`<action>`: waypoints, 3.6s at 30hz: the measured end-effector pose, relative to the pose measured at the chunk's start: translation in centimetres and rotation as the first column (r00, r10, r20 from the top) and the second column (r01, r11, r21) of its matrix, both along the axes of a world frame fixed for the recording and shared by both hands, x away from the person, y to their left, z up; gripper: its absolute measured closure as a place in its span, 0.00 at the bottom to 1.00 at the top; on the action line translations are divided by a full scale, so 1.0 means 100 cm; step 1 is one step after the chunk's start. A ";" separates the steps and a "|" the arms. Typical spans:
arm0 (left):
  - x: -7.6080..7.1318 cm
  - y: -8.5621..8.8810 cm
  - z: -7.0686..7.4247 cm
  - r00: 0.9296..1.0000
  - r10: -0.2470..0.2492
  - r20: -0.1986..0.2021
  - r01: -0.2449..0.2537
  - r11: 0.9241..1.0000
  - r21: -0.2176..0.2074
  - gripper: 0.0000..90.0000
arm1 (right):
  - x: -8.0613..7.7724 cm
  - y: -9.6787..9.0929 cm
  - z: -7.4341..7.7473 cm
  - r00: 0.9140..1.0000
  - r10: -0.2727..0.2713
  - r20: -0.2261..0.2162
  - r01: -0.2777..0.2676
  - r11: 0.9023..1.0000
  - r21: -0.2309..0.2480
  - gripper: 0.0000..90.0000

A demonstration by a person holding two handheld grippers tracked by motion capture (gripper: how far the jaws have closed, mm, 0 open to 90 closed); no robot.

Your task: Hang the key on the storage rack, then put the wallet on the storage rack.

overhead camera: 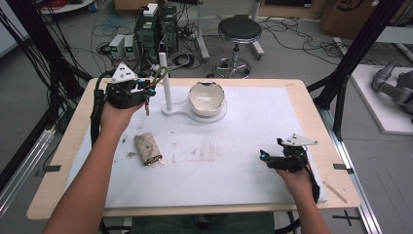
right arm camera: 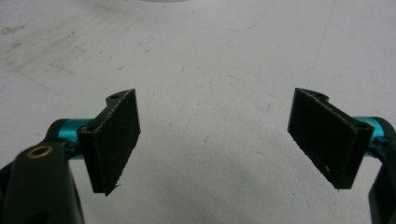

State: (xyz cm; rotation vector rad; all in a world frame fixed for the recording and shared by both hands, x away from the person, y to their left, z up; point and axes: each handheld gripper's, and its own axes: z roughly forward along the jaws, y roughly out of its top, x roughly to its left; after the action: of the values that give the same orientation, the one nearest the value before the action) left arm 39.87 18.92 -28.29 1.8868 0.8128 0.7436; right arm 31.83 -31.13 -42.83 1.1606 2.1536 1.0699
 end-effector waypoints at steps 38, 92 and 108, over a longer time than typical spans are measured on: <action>-0.025 0.015 -0.050 0.996 -0.011 -0.084 0.003 0.996 -0.092 0.34 | 0.000 -0.002 -0.002 1.000 -0.002 -0.006 0.002 1.000 -0.008 0.19; -0.081 0.089 -0.109 0.987 -0.051 -0.152 0.014 0.972 -0.234 0.18 | 0.013 0.030 0.001 0.998 0.058 -0.009 -0.058 0.998 -0.026 0.19; -0.099 0.125 -0.116 0.989 -0.013 -0.145 -0.022 0.971 -0.240 0.18 | 0.018 0.114 0.022 0.986 0.166 -0.011 -0.165 0.986 0.035 0.19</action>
State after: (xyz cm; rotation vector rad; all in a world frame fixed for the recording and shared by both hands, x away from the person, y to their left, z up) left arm 30.01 31.42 -39.93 1.7336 0.9543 0.4887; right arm 33.63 -19.69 -40.68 1.0200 2.2832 1.1757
